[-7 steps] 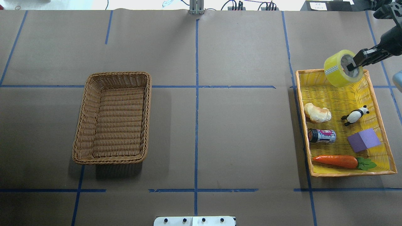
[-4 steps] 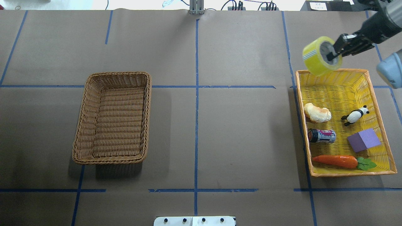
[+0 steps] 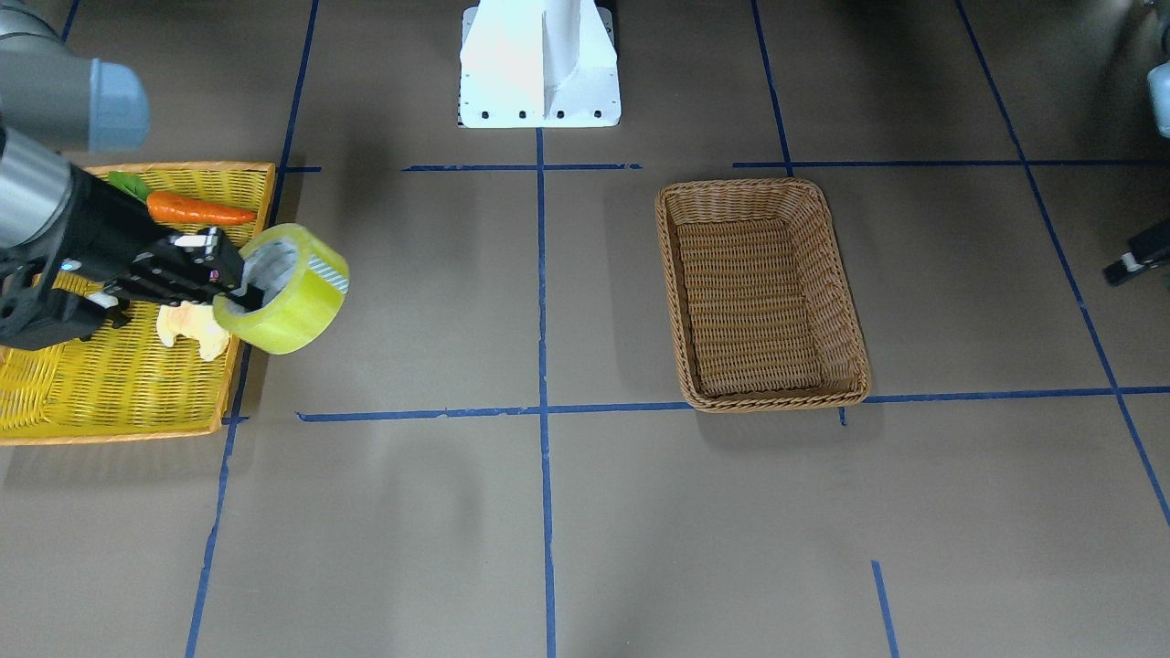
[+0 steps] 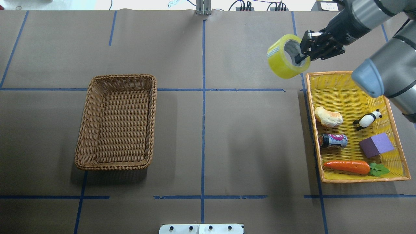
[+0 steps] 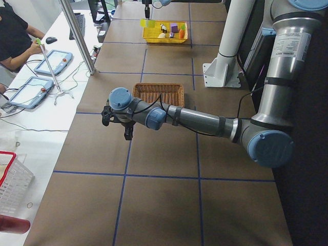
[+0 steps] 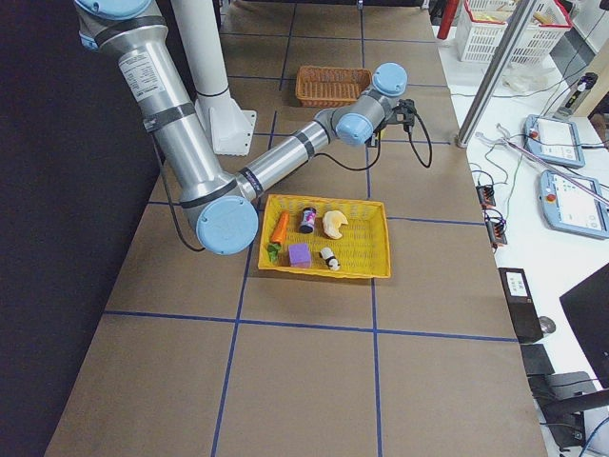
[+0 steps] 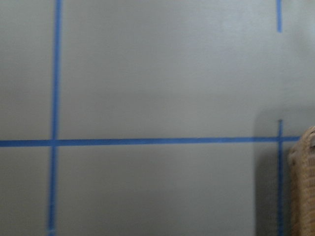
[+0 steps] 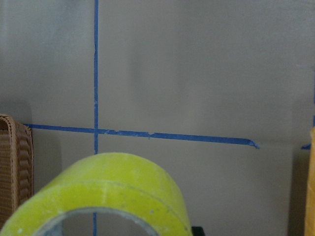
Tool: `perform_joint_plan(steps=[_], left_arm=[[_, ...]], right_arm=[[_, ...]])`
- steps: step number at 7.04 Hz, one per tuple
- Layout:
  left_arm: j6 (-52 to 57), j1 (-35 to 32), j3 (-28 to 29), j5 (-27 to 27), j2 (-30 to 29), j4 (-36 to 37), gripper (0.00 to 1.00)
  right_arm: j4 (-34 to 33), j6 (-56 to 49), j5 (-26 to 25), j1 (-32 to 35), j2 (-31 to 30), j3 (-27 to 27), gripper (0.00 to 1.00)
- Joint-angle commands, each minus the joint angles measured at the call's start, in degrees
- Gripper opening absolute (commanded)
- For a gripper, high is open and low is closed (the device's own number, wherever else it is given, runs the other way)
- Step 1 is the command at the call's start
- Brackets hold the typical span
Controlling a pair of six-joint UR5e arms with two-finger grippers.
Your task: Move tape to another basket
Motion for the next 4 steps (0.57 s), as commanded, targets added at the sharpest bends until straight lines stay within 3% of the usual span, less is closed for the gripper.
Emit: perform_joint_plan(steps=[1, 3, 4], left_arm=[[-20.5, 7.2, 0.0, 0.1, -0.1, -16.1, 1.0], [-35.1, 12.4, 0.0, 0.5, -2.4, -27.2, 1.0], [-38.1, 13.7, 0.0, 0.6, -3.8, -32.0, 1.0]], right_arm=[[6.9, 11.0, -4.5, -5.2, 0.1, 3.5, 0.0], [28.7, 32.7, -18.3, -16.0, -1.1, 3.1, 0.0], [35.3, 33.8, -24.8, -20.8, -2.1, 3.2, 0.0]])
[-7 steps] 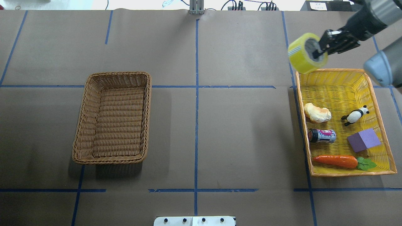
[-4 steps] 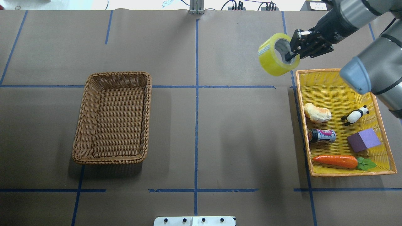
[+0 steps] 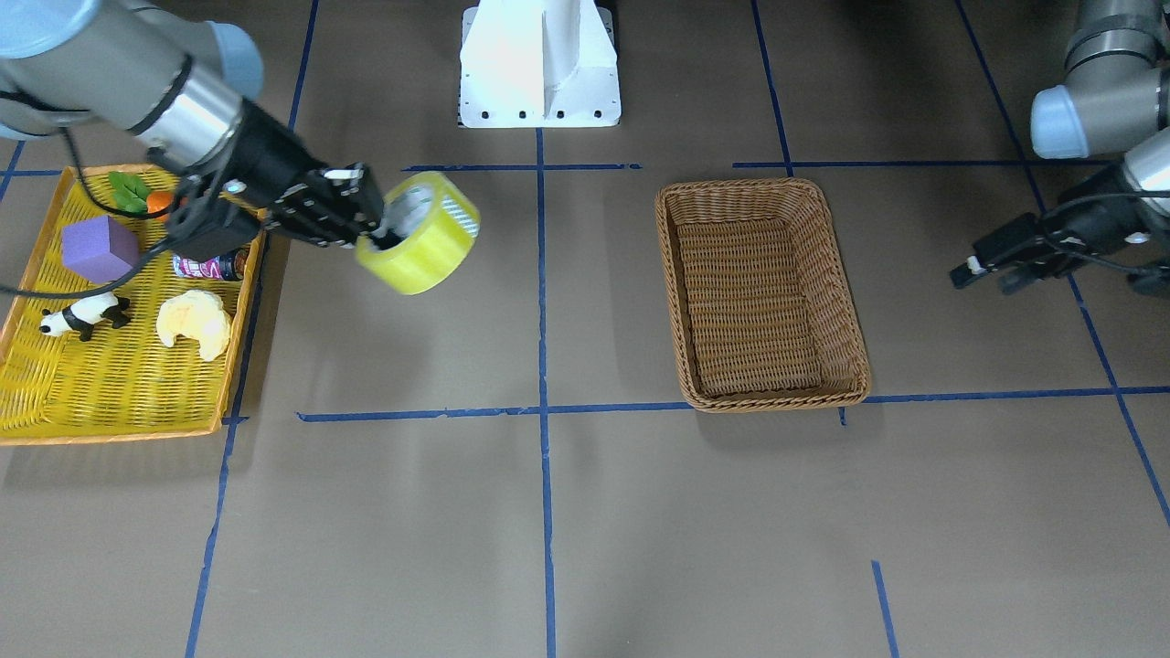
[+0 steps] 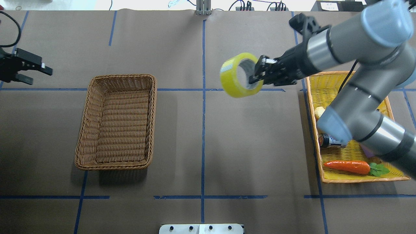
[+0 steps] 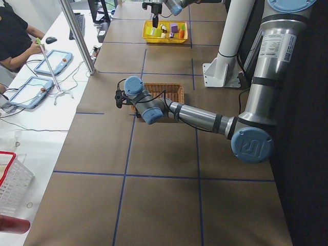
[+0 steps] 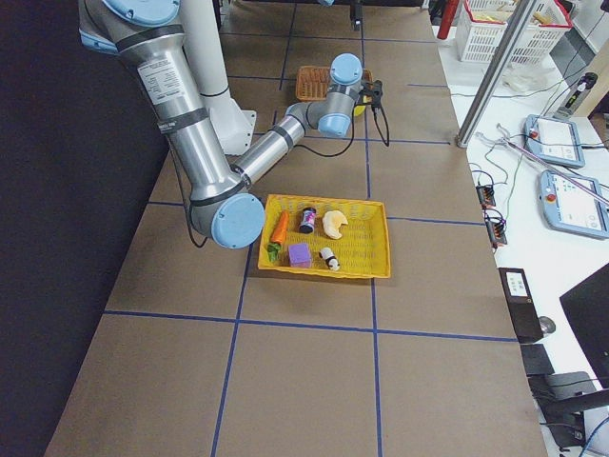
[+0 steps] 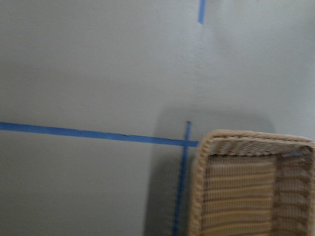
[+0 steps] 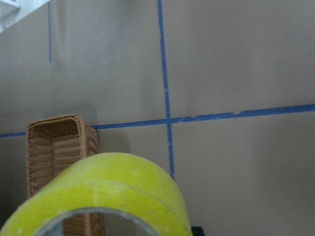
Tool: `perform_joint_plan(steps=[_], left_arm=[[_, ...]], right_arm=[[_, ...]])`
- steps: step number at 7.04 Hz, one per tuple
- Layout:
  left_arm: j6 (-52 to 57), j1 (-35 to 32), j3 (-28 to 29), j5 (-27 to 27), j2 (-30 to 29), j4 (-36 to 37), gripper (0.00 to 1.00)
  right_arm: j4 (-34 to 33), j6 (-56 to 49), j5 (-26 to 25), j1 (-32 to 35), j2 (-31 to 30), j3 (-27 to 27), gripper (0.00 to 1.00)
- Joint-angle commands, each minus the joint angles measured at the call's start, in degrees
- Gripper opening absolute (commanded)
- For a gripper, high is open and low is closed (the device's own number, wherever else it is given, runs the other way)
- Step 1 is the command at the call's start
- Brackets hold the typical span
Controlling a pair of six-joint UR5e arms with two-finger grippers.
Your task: Move tape to another basket
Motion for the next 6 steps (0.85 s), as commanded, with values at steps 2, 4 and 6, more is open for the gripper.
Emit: perform_joint_plan(steps=[2, 4, 6], left_arm=[[-15.0, 4.4, -0.1, 1.2, -3.2, -16.7, 1.0], [-32.4, 7.2, -0.3, 3.1, -4.2, -33.7, 1.0], [-46.5, 12.4, -2.6, 11.0, -4.4, -46.2, 1.0]], right_arm=[[21.5, 9.2, -13.5, -10.0, -3.3, 0.0, 0.0], [31.5, 13.3, -14.7, -10.5, -4.2, -0.4, 0.0], [35.5, 14.7, -16.4, -12.4, -4.2, -0.5, 0.01]])
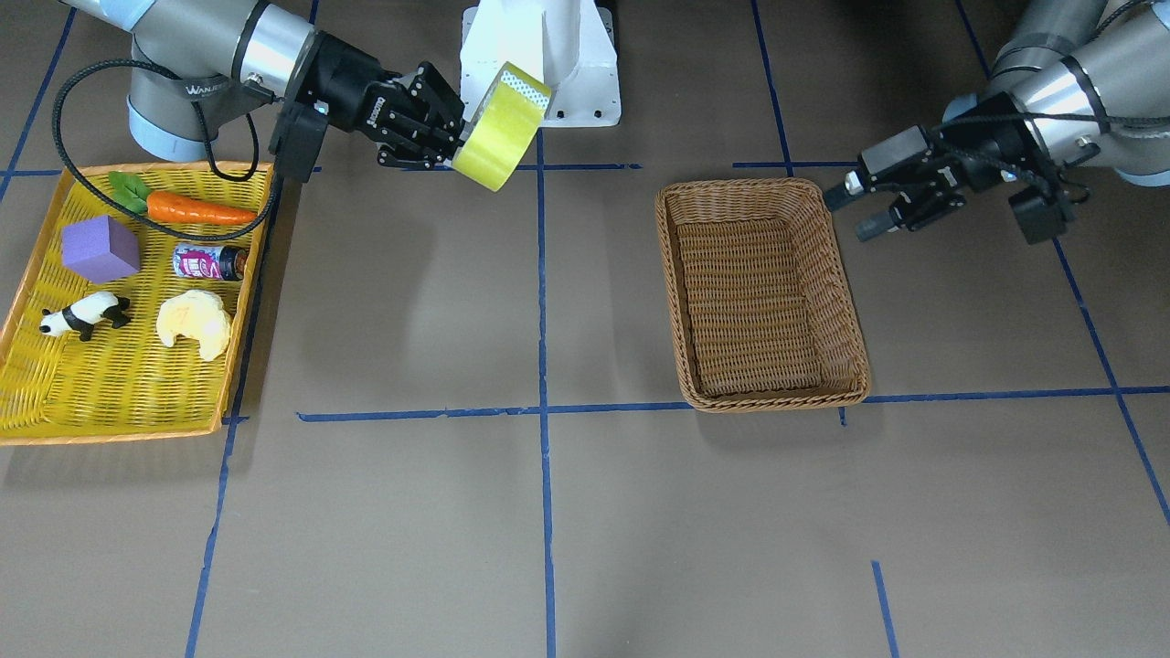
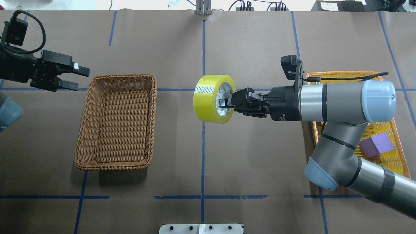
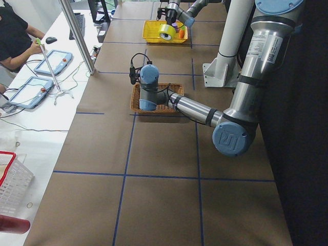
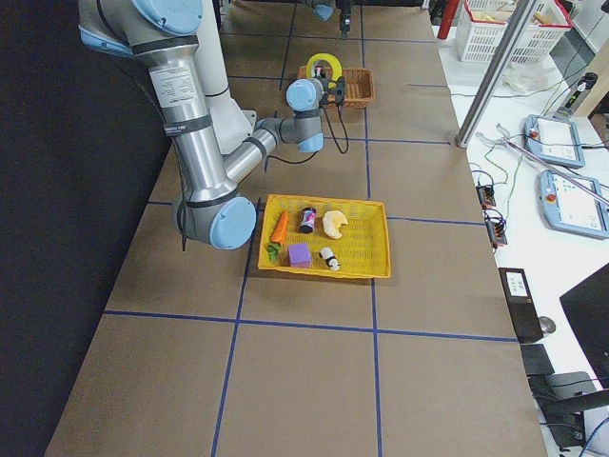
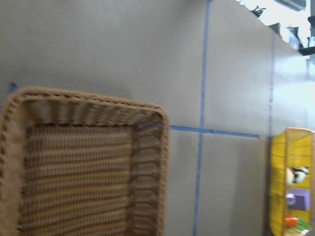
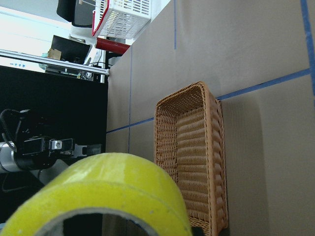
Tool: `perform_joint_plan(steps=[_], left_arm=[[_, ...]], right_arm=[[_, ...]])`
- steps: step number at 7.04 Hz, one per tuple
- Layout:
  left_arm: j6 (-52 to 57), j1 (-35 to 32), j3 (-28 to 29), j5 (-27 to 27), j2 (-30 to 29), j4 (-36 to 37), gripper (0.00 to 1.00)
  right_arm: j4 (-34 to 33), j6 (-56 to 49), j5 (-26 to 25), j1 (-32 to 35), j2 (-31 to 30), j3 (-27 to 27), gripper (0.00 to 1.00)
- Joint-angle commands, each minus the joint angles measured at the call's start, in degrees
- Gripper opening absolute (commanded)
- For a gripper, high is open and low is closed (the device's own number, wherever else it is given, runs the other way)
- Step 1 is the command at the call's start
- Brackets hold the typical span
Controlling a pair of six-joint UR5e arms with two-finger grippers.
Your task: Move tape to another basket
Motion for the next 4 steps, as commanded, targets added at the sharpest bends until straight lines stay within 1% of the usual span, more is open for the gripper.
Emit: perform_joint_plan(steps=[1, 2, 3, 4], left_arm=[[-16.1, 7.8, -4.7, 12.4, -0.1, -10.6, 1.0], [-23.4, 11.1, -7.0, 19.1, -0.3, -13.8, 1.0], [-27.1, 14.6, -9.0, 24.3, -1.1, -14.4, 1.0], [-29.9, 17.2, -10.3, 27.5, -1.7, -14.5, 1.0]], right_arm=[[4.6, 0.8, -1.5, -1.9, 0.0, -0.1, 0.01], [7.1, 1.5, -2.0, -3.1, 0.0, -0.1, 0.0], [7.4, 2.0, -2.1, -4.3, 0.2, -0.1, 0.0], [7.4, 2.1, -2.1, -5.3, 0.9, 0.0, 0.0]])
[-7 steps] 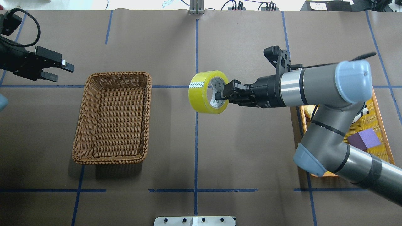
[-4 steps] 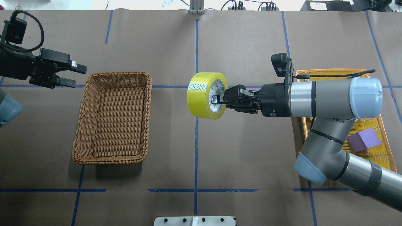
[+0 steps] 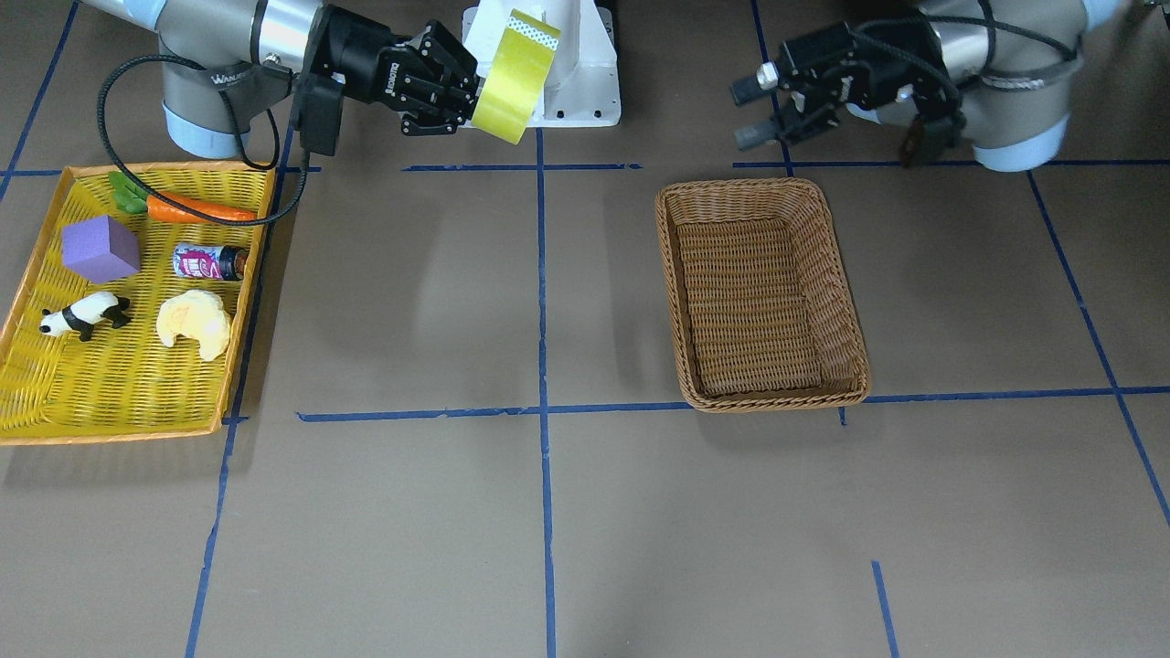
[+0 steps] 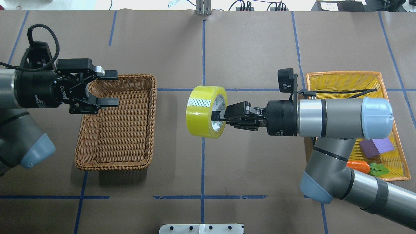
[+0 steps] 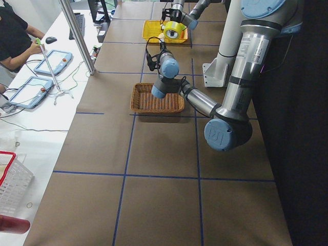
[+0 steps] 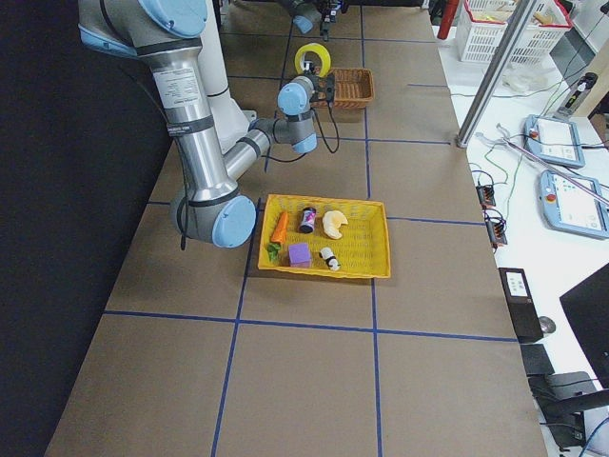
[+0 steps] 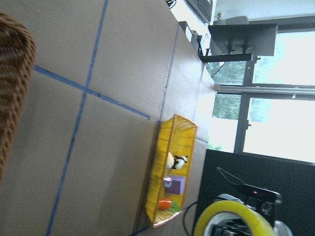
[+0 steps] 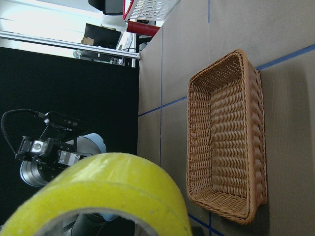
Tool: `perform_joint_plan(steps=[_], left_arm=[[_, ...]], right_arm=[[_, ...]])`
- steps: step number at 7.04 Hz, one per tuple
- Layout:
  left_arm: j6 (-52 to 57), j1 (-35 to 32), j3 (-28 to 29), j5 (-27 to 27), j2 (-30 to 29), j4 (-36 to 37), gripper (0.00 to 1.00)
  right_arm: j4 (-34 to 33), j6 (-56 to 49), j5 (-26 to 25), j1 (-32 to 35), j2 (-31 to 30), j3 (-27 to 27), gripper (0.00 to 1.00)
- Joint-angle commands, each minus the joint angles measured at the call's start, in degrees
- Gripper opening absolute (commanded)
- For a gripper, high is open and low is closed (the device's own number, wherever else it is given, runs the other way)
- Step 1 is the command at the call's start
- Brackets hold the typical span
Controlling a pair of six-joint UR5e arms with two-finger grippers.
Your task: Move tape to another basket
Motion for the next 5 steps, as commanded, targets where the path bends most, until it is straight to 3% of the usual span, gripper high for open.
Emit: perform_joint_plan(steps=[1, 2, 5], left_arm=[[-7.1, 5.8, -2.1, 9.3, -2.3, -1.9, 1.0], [-8.7, 8.9, -1.9, 12.0, -4.0, -1.9, 1.0], [-8.7, 11.0, -1.6, 12.1, -5.0, -1.9, 1.0]], right_arm=[[0.4, 0.3, 0.0, -2.7, 1.2, 0.2, 0.0], [0.4, 0.3, 0.0, -4.2, 1.5, 0.5, 0.0], [0.4, 0.2, -0.1, -6.7, 2.5, 0.4, 0.01]])
